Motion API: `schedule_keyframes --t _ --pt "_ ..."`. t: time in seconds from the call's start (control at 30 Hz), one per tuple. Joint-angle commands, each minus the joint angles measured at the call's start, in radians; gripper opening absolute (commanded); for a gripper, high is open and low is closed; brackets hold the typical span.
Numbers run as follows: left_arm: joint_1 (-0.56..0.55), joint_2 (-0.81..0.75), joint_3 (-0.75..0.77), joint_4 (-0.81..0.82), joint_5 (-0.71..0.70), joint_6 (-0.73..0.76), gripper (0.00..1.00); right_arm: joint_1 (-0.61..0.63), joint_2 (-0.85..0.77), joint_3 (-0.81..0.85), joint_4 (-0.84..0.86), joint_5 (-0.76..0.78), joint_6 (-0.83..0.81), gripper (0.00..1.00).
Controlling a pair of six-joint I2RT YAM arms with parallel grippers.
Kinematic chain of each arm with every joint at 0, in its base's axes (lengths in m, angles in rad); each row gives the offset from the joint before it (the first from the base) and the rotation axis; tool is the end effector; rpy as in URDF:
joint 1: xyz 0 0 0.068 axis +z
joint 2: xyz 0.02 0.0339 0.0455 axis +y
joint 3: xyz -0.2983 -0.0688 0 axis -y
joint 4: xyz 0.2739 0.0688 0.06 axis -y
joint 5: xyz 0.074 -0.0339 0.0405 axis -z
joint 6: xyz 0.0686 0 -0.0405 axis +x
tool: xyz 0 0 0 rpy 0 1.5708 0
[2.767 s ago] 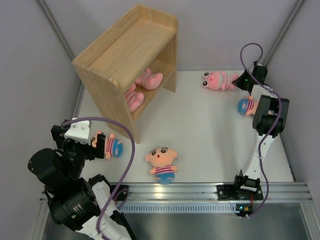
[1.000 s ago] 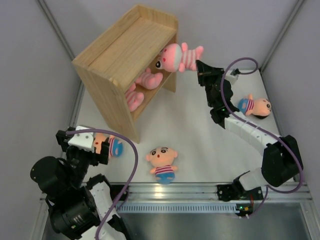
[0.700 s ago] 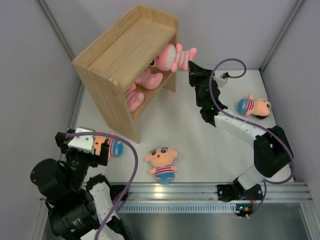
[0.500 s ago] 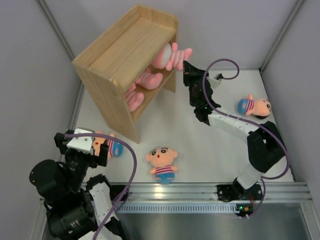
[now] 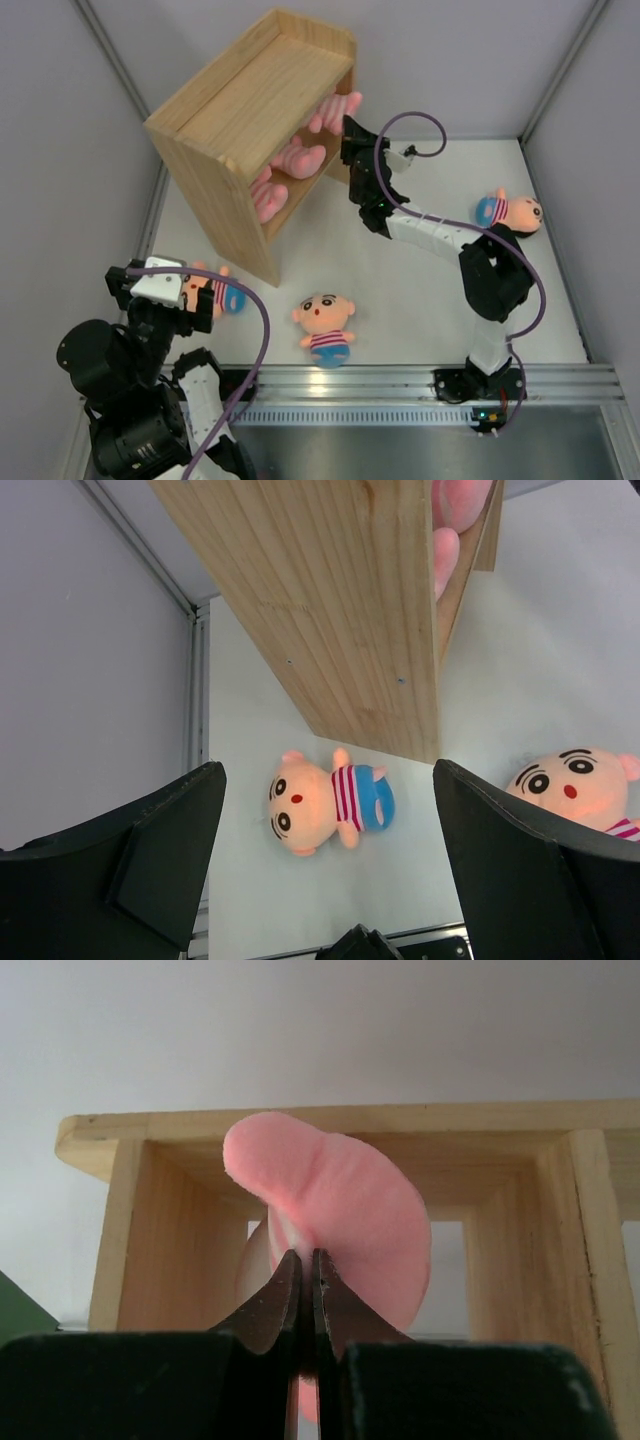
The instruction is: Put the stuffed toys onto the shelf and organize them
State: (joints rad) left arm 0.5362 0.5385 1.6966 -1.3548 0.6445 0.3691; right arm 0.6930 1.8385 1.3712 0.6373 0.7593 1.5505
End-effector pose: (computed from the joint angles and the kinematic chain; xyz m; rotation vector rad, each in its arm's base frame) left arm -0.0261 -0.0634 0.5163 0.3160 1.6995 0.0976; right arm 0.4090 0.2783 0.3523 1.2127 1.0214 1.2833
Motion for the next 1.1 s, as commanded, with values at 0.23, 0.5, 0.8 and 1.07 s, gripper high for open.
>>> schedule_keyframes --t 0.23,0.5,0.8,1.07 --pt "-0.027 0.003 -0.003 0.02 -0.065 -0.009 0.91 0.057 0.105 0.137 -0.057 0.057 0.082 0.0" --pt "-0.039 -0.002 -0.011 0.02 -0.069 -0.009 0.91 0.057 0.123 0.143 -0.067 0.04 0.08 0.33" --pt "-0.039 -0.008 -0.009 0.019 -0.072 -0.004 0.91 0.056 -0.002 0.017 0.034 0.025 -0.12 0.6" --pt "-0.045 -0.023 -0.017 0.019 -0.062 -0.002 0.91 0.039 -0.306 -0.196 -0.086 0.058 -0.642 0.88"
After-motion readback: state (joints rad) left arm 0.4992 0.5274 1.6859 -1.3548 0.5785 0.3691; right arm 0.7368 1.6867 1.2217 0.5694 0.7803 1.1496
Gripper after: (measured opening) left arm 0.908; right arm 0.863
